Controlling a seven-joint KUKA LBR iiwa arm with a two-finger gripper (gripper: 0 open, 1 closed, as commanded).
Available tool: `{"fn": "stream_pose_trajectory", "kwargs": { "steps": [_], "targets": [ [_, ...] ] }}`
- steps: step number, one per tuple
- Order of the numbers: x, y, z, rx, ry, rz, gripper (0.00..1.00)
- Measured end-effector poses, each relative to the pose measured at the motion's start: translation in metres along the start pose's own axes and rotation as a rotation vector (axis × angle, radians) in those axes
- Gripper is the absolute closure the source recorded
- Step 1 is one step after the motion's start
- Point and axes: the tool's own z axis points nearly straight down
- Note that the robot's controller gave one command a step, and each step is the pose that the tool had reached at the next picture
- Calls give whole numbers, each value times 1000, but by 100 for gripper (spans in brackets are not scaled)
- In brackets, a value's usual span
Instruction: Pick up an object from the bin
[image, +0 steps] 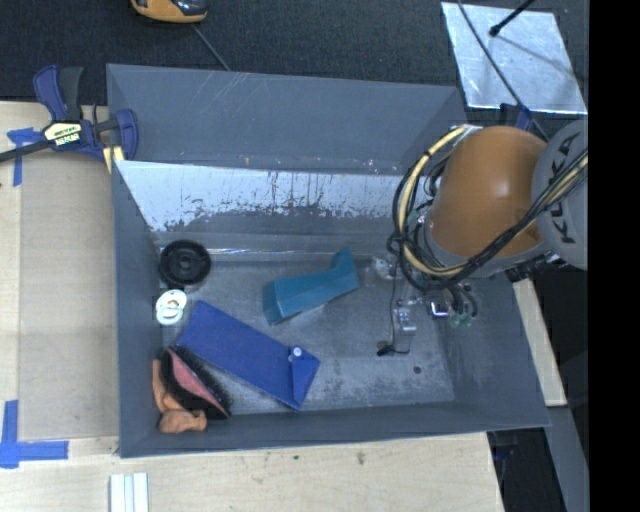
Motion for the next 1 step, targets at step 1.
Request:
{"fn": "stream_pose_trajectory", "kwargs": {
  "steps": [1],
  "targets": [
    [-2, 0, -4, 0, -8, 0, 0]
  ]
}}
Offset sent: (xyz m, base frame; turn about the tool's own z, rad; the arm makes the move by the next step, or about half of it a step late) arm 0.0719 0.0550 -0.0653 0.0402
